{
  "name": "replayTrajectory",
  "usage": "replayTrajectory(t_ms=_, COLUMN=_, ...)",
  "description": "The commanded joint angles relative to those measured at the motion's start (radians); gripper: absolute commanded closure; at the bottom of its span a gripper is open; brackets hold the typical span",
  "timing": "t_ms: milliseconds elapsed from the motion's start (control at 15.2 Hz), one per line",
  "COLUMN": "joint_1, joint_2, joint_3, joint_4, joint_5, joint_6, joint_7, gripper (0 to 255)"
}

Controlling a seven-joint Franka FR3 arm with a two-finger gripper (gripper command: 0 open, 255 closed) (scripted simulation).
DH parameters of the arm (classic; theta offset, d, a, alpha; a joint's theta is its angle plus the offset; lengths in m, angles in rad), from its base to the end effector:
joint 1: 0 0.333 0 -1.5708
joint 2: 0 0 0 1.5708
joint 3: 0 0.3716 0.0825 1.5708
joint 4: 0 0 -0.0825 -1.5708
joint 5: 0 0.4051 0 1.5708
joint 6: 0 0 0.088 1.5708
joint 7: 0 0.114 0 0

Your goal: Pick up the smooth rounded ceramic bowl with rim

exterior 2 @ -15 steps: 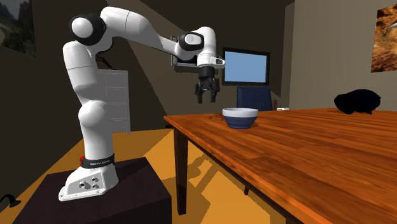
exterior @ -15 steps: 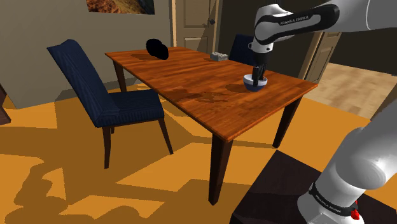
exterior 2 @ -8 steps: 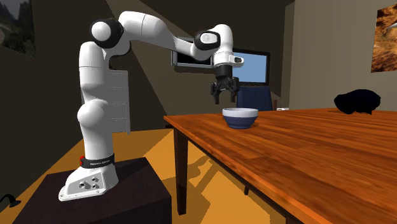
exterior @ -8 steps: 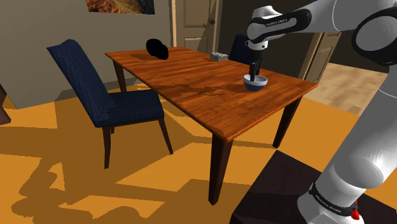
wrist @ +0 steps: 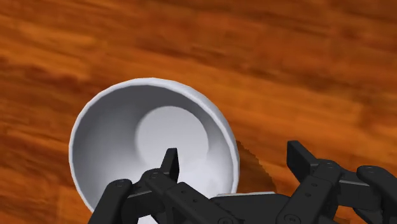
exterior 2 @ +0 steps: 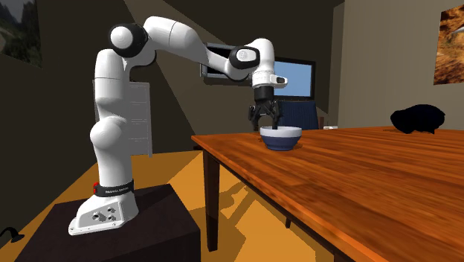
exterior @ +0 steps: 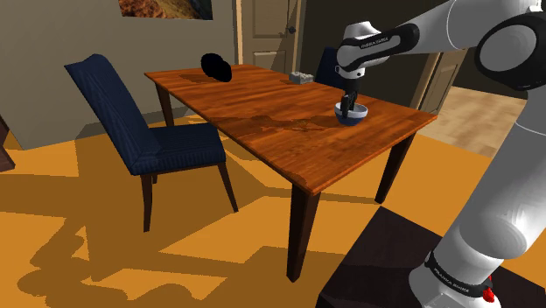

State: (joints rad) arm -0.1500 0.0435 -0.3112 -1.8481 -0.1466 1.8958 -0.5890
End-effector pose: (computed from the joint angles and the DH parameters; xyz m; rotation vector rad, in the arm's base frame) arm 0.5310 -0.2737 0.5398 2.9934 0.2620 -0.1072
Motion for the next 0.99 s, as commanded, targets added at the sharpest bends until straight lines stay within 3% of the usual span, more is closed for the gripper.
replayTrajectory(t_ms=0, joint_1=0.000, joint_2=0.002, joint_3=0.000, joint_4=-0.006, joint_5=0.000, joint_6=0.009, joint_7=0.002, gripper=0)
replayTrajectory(t_ms=66, joint_1=0.000, joint_2=0.002, joint_3=0.000, joint_4=-0.007, joint_5=0.000, joint_6=0.010, joint_7=0.001, gripper=255)
replayTrajectory(t_ms=660, joint_1=0.000, joint_2=0.002, joint_3=0.000, joint_4=-0.006, joint_5=0.000, joint_6=0.009, joint_7=0.002, gripper=255)
replayTrajectory(t_ms=924, joint_1=0.001, joint_2=-0.004, joint_3=0.001, joint_4=0.040, joint_5=0.001, joint_6=-0.043, joint_7=-0.004, gripper=255)
